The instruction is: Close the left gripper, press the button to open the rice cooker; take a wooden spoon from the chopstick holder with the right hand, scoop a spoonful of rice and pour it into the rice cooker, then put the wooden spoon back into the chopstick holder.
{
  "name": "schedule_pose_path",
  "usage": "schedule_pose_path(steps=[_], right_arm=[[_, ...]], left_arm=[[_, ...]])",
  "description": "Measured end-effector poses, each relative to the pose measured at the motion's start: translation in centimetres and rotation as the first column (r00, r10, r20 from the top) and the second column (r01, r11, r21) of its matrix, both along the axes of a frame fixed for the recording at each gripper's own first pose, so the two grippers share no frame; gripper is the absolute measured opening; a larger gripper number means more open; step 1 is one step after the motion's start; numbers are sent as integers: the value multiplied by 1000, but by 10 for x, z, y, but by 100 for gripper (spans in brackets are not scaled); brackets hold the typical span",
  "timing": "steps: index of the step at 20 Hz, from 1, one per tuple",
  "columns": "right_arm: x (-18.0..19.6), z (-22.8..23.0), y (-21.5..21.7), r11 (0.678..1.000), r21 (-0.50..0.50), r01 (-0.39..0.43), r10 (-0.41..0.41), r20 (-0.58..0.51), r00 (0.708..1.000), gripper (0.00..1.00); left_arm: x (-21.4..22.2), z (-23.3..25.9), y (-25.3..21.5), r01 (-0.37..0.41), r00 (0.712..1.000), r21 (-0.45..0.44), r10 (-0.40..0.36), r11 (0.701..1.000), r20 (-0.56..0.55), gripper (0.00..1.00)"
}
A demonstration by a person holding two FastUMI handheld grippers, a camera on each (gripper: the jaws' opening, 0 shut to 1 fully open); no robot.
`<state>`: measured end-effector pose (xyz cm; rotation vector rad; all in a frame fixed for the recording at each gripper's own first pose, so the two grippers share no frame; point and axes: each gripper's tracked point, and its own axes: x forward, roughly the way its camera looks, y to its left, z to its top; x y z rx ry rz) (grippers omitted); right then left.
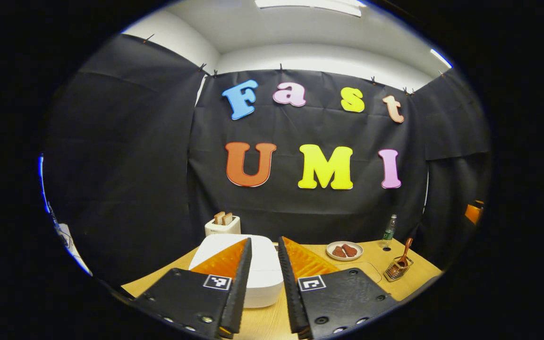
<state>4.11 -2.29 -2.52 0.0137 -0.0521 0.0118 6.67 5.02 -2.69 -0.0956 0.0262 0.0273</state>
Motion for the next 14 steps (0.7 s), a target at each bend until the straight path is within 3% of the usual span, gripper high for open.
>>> schedule_pose_path(steps=[2, 3, 8, 9, 10, 14], right_arm=[[11, -6, 1, 1000, -9, -2, 2, 4, 1000, 99], [17, -12, 2, 1000, -19, -4, 4, -2, 1000, 99], [46, -40, 3, 999, -36, -9, 7, -54, 999, 99], [52, -47, 2, 999, -34, -7, 5, -67, 998, 99], [57, -53, 1, 1000, -30, -5, 3, -79, 997, 99], [70, -72, -10, 1000, -26, 9, -12, -114, 993, 96]], left_arm=[[17, -11, 13, -32, 999, 20, 33, 999, -29, 17], [26, -20, 17, -40, 997, 38, 42, 998, -60, 1], [68, -57, 26, -48, 981, 122, 70, 991, -182, 0], [51, -55, 24, -50, 977, 136, 77, 989, -200, 0], [86, -74, 27, -32, 971, 134, 63, 991, -232, 0], [125, -104, 36, -43, 947, 149, 88, 988, -308, 0]])
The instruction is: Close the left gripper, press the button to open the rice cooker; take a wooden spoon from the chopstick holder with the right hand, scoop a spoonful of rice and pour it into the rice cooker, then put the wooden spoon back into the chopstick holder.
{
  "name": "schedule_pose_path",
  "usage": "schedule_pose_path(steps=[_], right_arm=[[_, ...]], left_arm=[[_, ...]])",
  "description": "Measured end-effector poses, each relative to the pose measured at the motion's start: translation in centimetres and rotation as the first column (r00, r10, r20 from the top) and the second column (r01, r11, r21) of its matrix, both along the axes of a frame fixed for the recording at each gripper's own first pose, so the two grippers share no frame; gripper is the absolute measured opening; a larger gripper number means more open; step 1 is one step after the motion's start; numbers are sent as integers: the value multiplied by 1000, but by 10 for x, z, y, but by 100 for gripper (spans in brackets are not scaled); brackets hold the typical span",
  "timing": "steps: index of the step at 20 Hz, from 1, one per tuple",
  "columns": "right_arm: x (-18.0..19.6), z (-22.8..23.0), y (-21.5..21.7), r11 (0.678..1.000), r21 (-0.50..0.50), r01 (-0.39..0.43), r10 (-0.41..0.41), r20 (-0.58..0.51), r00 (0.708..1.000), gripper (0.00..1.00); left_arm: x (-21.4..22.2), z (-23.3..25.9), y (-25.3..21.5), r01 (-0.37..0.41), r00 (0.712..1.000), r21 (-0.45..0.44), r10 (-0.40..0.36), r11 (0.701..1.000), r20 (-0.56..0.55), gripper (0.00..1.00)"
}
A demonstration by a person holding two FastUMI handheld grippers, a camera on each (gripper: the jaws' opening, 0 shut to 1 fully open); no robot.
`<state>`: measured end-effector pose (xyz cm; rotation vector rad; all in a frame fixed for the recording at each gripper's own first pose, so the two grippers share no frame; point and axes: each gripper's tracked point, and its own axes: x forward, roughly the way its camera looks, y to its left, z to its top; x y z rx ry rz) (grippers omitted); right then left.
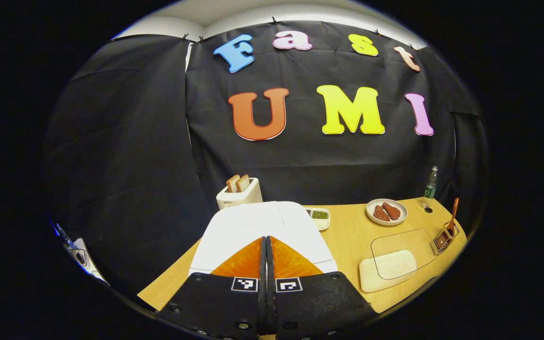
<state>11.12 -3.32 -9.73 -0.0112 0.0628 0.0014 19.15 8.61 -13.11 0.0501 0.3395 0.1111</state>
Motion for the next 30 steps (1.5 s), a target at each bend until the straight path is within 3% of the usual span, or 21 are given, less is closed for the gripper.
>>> schedule_pose_path(steps=[4, 5, 10, 17, 30], right_arm=[[9, -12, -15, 999, 16, 28, -27, -20, 999, 100], [10, -15, -15, 999, 18, 28, -28, -23, 999, 96], [15, -20, -11, 1000, 6, 3, -2, -17, 1000, 99], [11, -19, -9, 997, -72, -5, 6, 15, 1000, 96], [-12, -25, -19, 997, -80, -1, -3, -50, 999, 99]], left_arm=[[24, -29, 10, -32, 997, -9, 32, 999, -77, 0], [28, -35, 12, -34, 995, -9, 33, 999, -93, 0], [29, -57, 16, -54, 984, -51, 44, 997, -171, 0], [24, -60, 18, -55, 981, -21, 50, 998, -187, 0], [25, -60, 21, -59, 979, -68, 44, 996, -200, 0]])
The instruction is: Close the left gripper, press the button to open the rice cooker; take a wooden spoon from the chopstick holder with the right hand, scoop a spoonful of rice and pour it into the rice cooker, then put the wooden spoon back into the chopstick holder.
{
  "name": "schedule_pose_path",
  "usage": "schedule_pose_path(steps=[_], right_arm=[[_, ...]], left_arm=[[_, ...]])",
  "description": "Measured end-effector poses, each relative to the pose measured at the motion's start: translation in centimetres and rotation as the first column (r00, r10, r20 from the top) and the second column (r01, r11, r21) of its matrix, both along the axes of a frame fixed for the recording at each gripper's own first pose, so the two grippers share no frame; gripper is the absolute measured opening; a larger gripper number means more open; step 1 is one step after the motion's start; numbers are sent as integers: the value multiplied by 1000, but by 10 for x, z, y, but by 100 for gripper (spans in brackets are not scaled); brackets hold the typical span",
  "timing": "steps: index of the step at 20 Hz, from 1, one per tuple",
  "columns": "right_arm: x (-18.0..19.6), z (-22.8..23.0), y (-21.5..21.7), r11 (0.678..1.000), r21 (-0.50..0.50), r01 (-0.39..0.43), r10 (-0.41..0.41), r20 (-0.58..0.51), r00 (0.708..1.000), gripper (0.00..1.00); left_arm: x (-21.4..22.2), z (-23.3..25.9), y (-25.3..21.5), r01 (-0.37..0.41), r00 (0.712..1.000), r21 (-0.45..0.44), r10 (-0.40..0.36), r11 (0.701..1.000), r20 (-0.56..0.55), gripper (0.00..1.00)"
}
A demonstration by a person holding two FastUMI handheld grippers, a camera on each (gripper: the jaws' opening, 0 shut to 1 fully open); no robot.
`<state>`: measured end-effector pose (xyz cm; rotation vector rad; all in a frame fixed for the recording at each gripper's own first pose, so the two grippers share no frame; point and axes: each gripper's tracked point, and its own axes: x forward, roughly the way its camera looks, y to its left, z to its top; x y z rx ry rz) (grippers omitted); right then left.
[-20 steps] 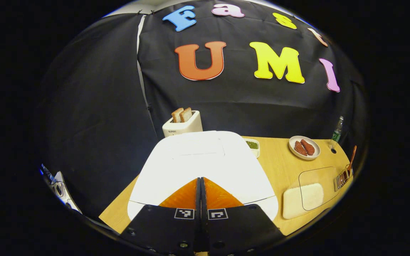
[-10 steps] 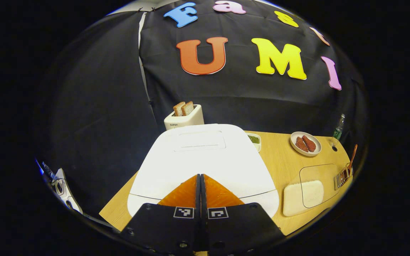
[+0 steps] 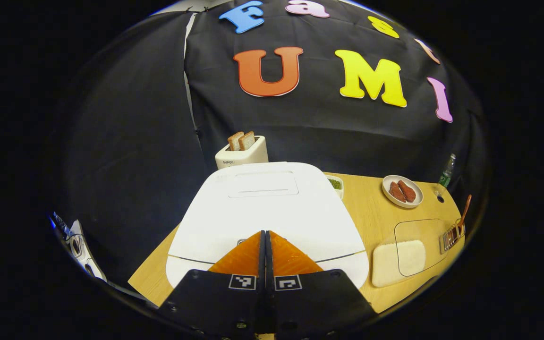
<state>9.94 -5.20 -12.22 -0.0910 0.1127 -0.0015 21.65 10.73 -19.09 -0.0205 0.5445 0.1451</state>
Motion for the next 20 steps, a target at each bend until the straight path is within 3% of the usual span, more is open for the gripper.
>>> schedule_pose_path(steps=[6, 9, 10, 11, 12, 15, 20], right_arm=[[-8, -3, -9, 1000, -6, 14, -15, -22, 1000, 96], [-13, -4, -13, 1000, -10, 18, -19, -28, 999, 99], [-15, -4, -15, 1000, -12, 21, -22, -27, 999, 96], [-17, -3, -16, 1000, -12, 25, -25, -25, 999, 96], [-18, -1, -16, 1000, -10, 26, -26, -23, 999, 96], [-21, -3, -15, 1000, -1, 29, -29, -21, 999, 99], [-8, -15, -14, 998, 57, 30, -28, -38, 999, 99]], left_arm=[[2, 49, 12, -24, 991, -33, 28, 999, 129, 1], [-16, 76, 17, -28, 981, -41, 35, 999, 192, 0], [-26, 82, 10, -18, 980, -54, 28, 998, 195, 15], [-38, 86, 7, -7, 978, -57, 19, 998, 207, 49], [-50, 91, 2, 3, 976, -51, 8, 999, 217, 54], [-85, 102, -10, 43, 964, 19, -47, 999, 262, 97], [-141, 112, -15, 36, 939, 74, -60, 997, 339, 97]])
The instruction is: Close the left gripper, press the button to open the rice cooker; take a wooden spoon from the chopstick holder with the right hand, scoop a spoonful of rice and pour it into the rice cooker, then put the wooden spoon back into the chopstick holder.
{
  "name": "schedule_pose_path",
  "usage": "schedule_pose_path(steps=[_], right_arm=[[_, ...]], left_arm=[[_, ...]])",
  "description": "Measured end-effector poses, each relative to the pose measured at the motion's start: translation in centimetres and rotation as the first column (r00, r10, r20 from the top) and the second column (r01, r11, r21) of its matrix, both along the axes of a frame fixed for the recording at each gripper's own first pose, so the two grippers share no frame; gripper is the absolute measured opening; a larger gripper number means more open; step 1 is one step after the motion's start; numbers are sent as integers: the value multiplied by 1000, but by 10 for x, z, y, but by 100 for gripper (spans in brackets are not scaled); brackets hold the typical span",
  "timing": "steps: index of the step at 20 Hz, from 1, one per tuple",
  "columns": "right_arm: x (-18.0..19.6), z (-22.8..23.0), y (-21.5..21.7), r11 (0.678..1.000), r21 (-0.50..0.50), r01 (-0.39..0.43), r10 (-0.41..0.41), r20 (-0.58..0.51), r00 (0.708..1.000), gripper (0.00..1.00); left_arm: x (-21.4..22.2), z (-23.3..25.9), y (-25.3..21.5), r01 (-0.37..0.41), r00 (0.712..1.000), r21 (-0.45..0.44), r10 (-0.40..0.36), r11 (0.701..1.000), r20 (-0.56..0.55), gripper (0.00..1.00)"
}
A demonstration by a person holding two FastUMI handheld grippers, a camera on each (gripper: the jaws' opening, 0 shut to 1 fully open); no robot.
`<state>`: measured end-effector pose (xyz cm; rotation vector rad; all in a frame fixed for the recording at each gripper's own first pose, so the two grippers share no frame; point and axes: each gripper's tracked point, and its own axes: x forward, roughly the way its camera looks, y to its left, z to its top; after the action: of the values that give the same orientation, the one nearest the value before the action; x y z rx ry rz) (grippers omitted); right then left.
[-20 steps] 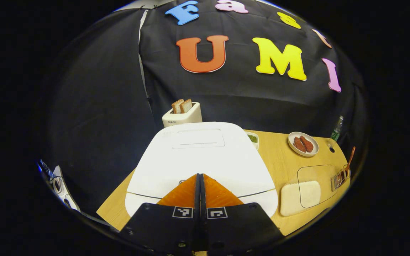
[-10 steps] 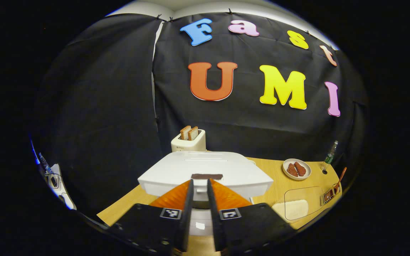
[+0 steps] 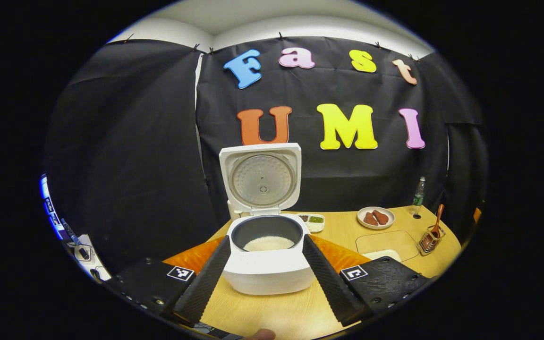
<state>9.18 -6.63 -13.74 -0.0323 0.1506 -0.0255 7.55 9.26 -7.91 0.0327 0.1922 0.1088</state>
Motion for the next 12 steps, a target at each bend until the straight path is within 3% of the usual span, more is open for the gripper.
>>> schedule_pose_path(steps=[6, 9, 12], right_arm=[[43, -30, -4, 996, 88, 10, -6, -46, 999, 99], [71, -41, -8, 993, 115, 33, -29, -38, 999, 96], [105, -53, -6, 989, 143, 30, -26, -35, 999, 100]], left_arm=[[-49, -6, -23, 40, 996, -45, -36, 998, 76, 97], [-66, -19, -27, 34, 996, -25, -31, 999, 83, 97], [-81, -33, -38, 55, 994, 17, -56, 998, 95, 97]])
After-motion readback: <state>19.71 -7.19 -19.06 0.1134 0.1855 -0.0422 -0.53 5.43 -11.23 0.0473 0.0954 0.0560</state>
